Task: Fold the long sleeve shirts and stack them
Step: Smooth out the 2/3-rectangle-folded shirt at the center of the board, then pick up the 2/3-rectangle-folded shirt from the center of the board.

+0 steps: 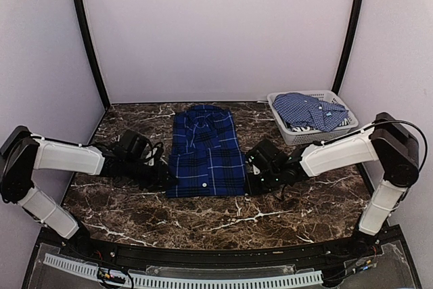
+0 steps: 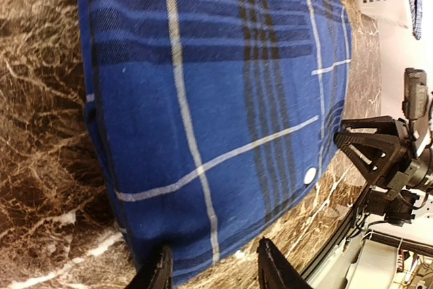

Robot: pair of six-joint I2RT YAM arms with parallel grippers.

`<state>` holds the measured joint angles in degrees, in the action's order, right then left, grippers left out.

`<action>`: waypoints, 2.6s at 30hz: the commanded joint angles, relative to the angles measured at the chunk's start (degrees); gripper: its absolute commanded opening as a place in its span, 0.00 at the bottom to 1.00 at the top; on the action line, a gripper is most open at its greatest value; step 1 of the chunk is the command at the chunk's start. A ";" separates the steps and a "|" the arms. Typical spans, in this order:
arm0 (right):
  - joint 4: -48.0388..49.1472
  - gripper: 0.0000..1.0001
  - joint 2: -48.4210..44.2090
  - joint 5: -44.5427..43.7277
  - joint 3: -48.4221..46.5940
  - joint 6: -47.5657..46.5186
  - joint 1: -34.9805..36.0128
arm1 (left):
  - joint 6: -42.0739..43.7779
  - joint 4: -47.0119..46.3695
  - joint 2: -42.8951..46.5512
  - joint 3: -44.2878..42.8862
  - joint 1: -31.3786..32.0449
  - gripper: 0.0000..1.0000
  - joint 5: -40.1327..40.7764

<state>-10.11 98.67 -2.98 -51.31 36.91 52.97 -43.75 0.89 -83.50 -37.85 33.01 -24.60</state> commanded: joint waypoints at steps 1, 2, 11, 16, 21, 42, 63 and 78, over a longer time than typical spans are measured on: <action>-2.67 0.29 -1.72 -1.02 0.87 0.11 0.82 | -1.77 -1.21 -1.97 1.78 0.21 0.40 -1.82; -2.76 0.29 -1.92 -0.97 0.86 0.05 0.81 | -1.95 -1.23 -2.49 2.04 0.21 0.39 -2.02; -4.76 0.31 -5.97 0.08 -0.24 -0.17 0.91 | 0.21 8.18 1.48 0.52 0.20 0.38 2.47; -4.36 0.31 -6.66 2.18 0.29 0.18 0.86 | 0.51 12.15 6.36 1.19 0.21 0.35 4.88; -2.16 0.28 -6.01 2.72 1.83 0.81 0.82 | 0.61 10.56 8.58 4.18 0.21 0.31 3.75; 19.29 0.28 -11.55 12.01 17.78 9.47 -3.93 | -3.11 -4.45 11.99 14.58 0.74 0.31 1.62; 34.82 0.29 -4.92 16.32 21.31 15.36 -6.04 | -4.01 -8.90 9.37 16.30 0.89 0.30 1.94; 36.23 0.22 -3.58 16.69 21.19 16.26 -6.04 | -4.87 -11.44 5.92 15.65 1.53 0.29 0.96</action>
<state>24.91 94.26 13.69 -30.22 52.77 47.24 -48.25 -9.26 -76.42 -22.24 33.95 -22.68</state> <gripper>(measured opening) 0.228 0.292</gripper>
